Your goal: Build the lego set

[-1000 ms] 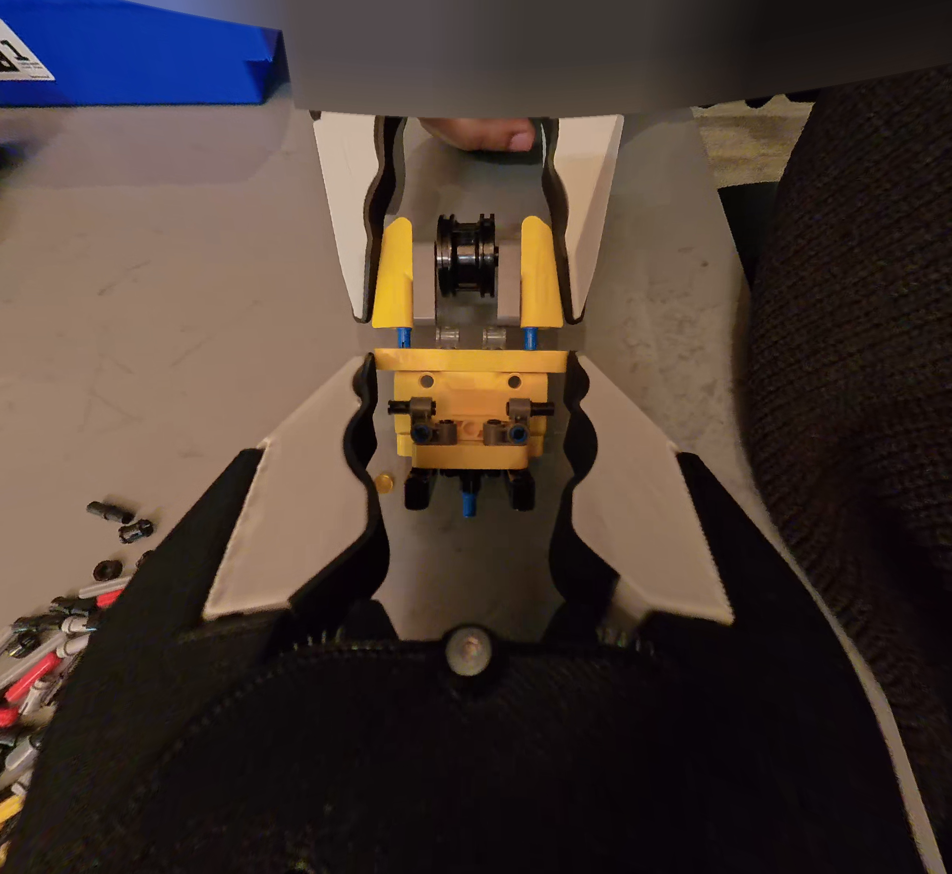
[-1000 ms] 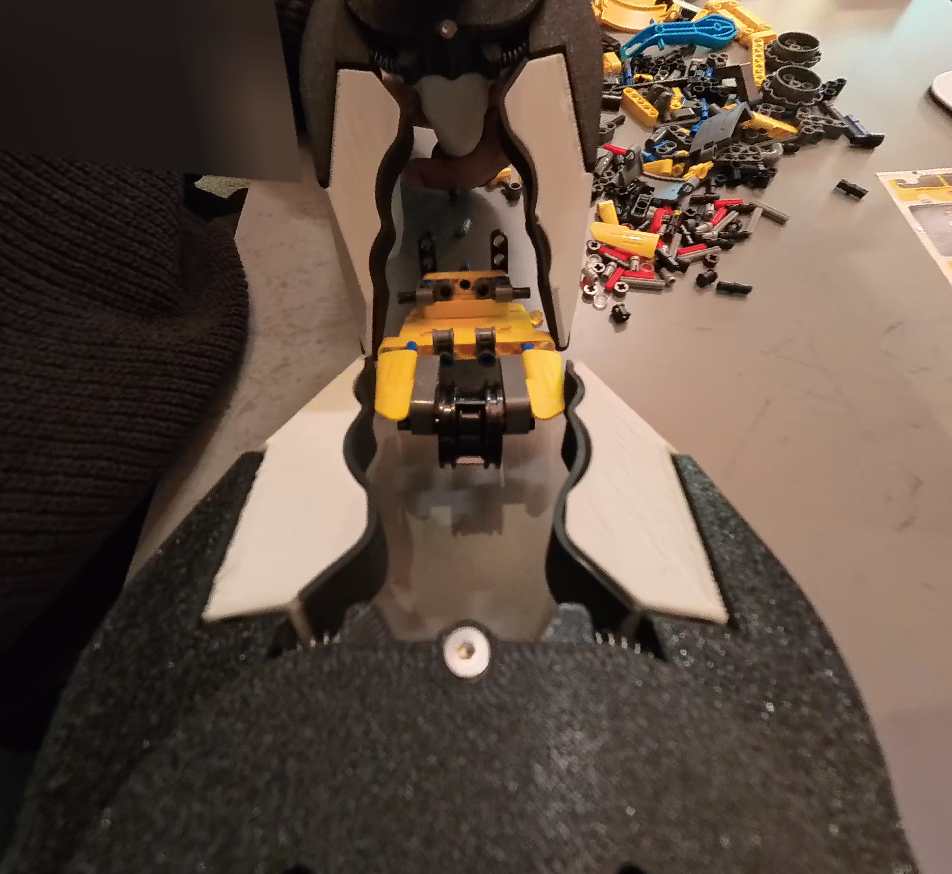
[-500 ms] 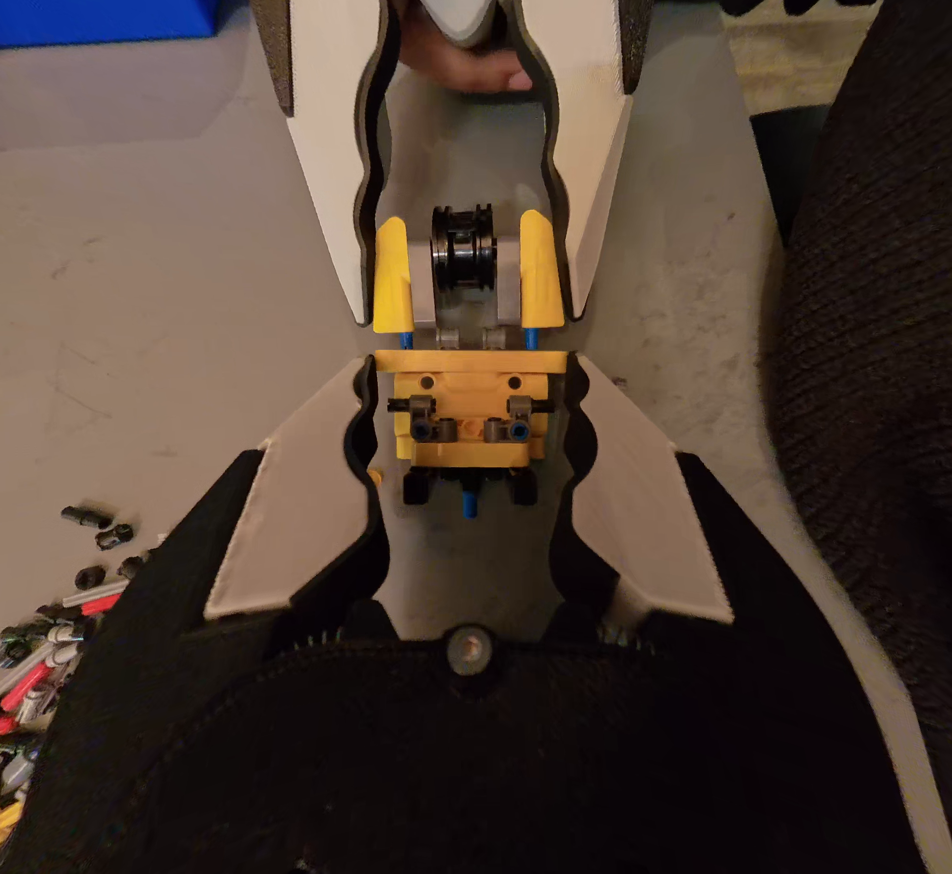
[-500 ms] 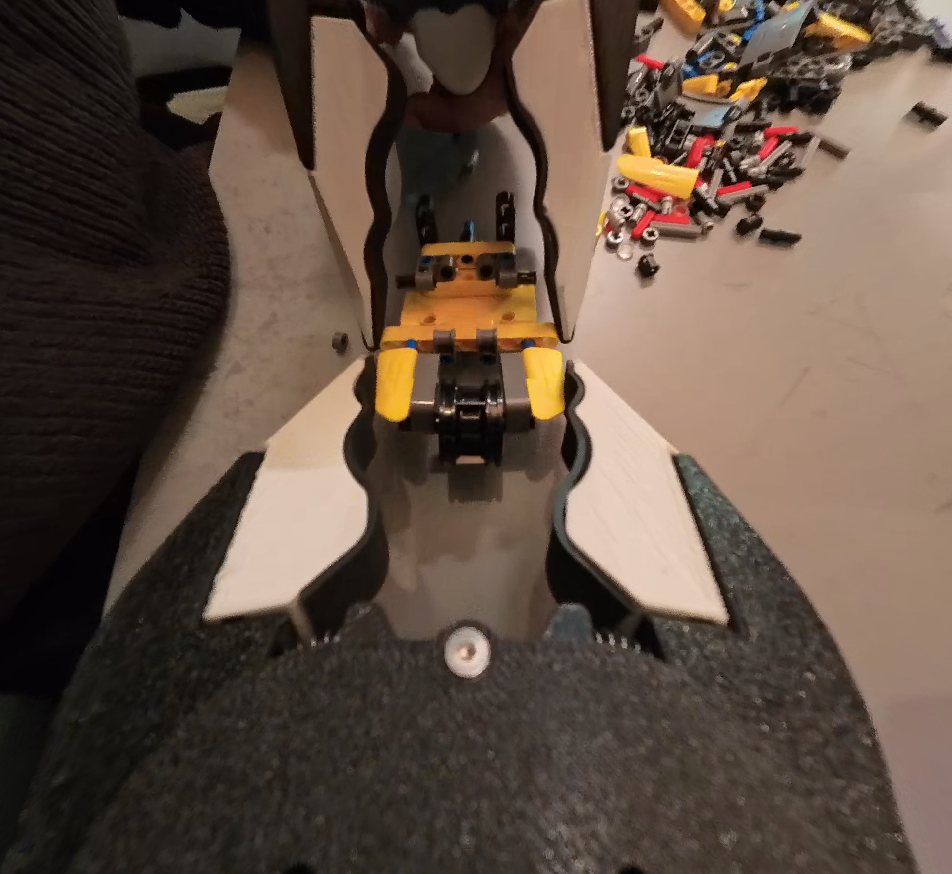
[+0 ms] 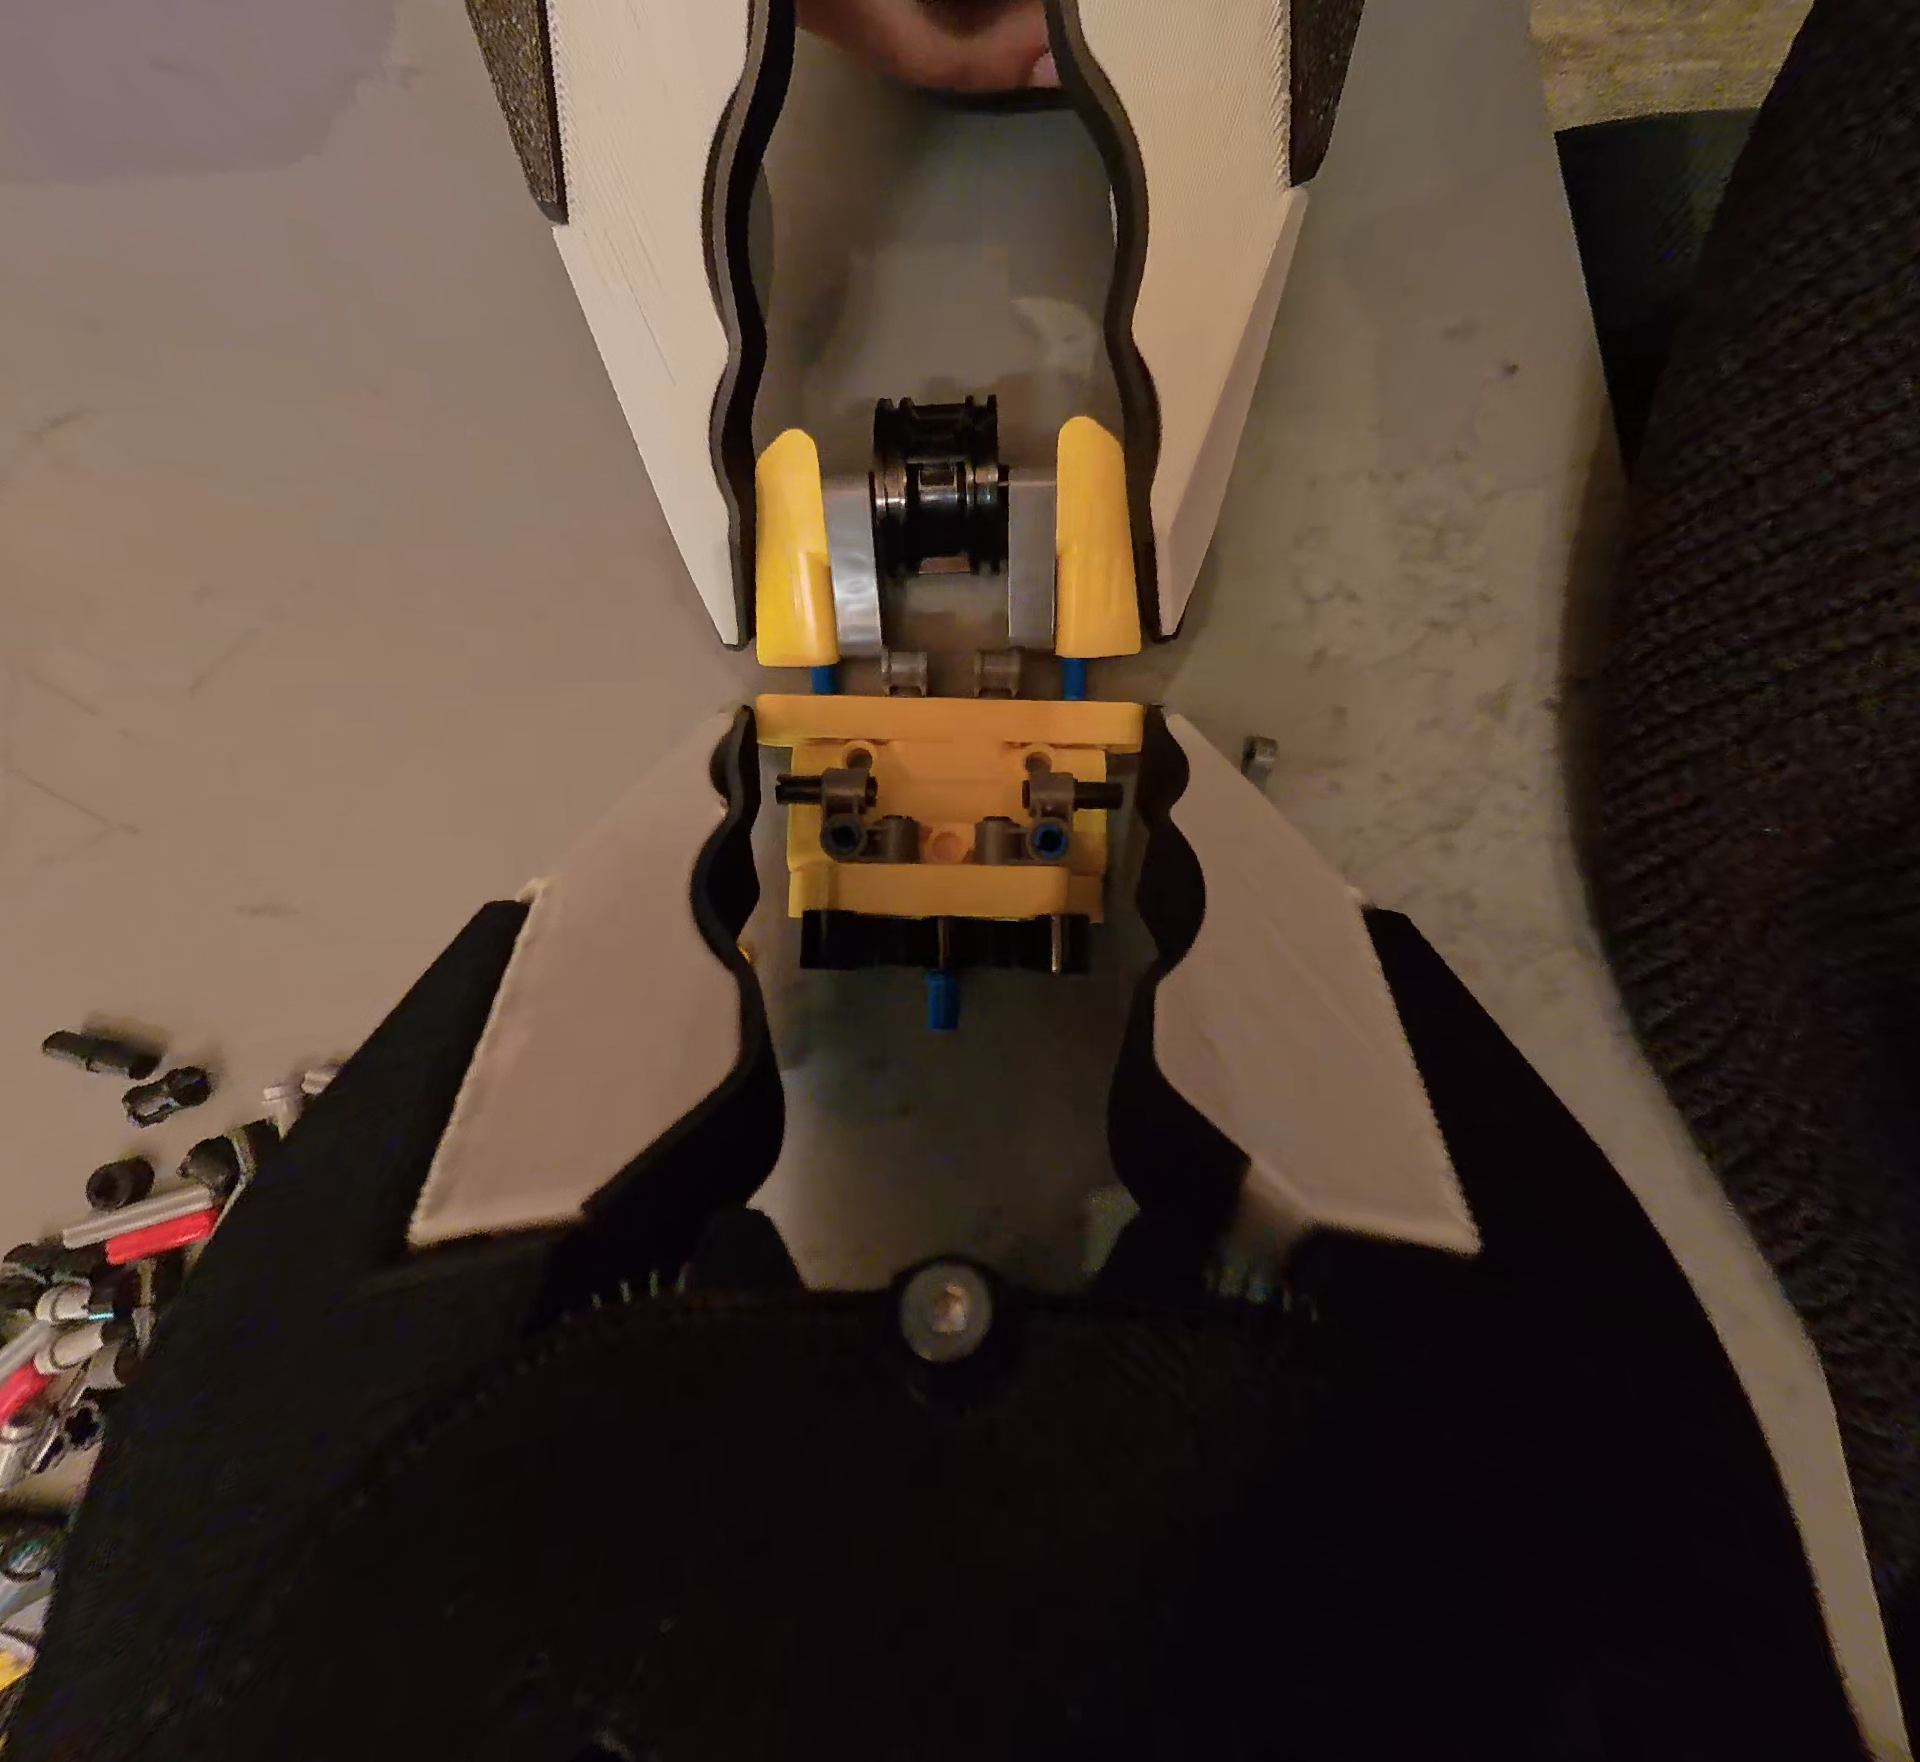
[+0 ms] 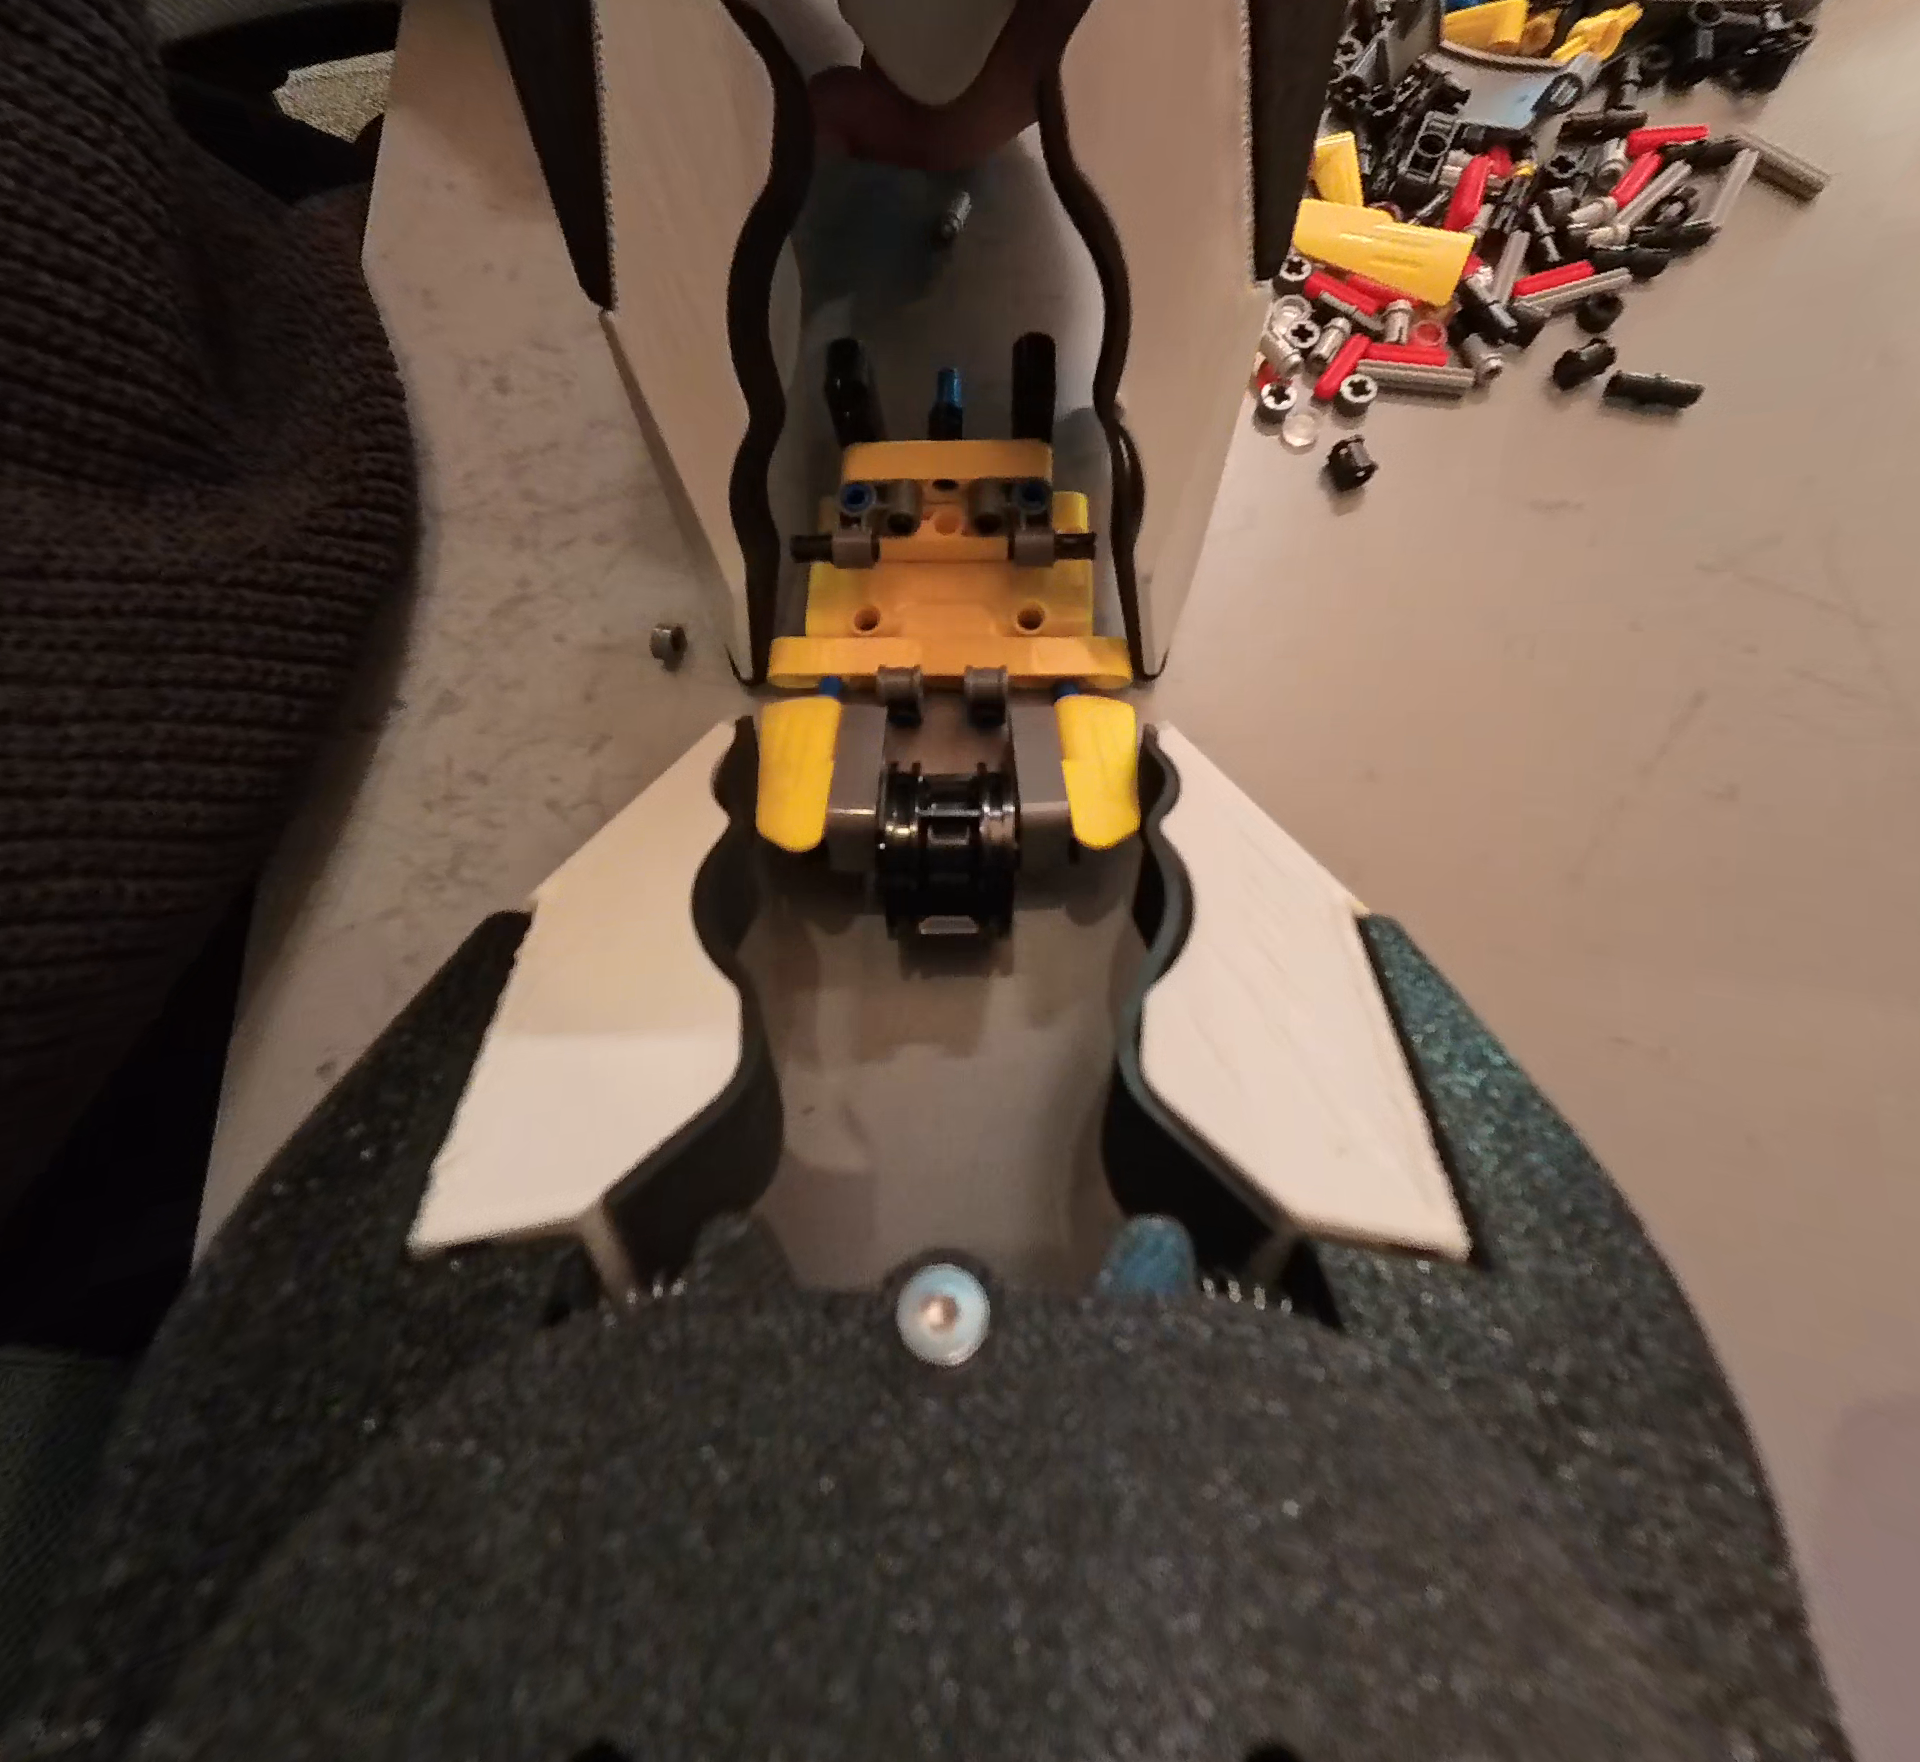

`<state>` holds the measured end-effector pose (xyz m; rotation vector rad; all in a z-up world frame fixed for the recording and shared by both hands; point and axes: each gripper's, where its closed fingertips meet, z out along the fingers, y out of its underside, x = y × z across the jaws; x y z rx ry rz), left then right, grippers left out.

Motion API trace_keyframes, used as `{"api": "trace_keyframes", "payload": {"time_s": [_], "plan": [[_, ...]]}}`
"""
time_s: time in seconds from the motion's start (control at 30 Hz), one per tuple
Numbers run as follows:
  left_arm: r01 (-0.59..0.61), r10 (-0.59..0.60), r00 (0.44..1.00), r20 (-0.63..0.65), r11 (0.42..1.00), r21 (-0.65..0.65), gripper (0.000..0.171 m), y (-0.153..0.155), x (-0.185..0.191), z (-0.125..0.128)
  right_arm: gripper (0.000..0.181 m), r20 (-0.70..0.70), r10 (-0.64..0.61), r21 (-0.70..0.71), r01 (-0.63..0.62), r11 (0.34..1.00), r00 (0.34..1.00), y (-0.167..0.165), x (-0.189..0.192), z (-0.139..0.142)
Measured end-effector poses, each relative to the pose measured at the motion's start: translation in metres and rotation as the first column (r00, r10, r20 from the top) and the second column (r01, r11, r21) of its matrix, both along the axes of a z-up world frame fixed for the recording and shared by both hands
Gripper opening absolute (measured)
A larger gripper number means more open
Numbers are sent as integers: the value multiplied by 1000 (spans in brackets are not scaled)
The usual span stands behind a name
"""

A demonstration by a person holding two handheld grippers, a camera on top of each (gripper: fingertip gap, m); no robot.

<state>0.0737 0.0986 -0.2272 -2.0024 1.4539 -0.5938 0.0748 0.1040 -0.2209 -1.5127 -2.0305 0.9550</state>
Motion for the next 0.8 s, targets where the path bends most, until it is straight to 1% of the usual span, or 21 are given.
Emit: {"api": "trace_keyframes", "payload": {"time_s": [0.3,0.47,0.53,0.6,0.67,0.73,0.8], "plan": [[4,-4,1000,-3,1000,-3,72,0,-1,-1,73,8,2,68,-2,998,1000,0,-1,-2],[-4,3,1000,13,1000,30,71,1,-1,4,73,-4,-4,61,4,998,1000,2,-1,0],[-24,21,996,81,999,39,71,2,0,14,73,-41,-25,69,28,997,999,6,-2,8],[-63,55,985,162,997,47,71,4,-2,29,73,-111,-47,36,51,998,993,8,-4,26],[-109,90,962,256,992,61,71,3,-4,48,73,-175,-70,6,72,997,982,9,-6,45],[-158,126,918,377,986,56,71,-3,-7,72,72,-211,-72,-19,69,997,975,3,-7,60],[-197,158,852,499,980,27,71,-13,-12,94,72,-221,-50,-39,42,998,974,-9,-10,72]]}}
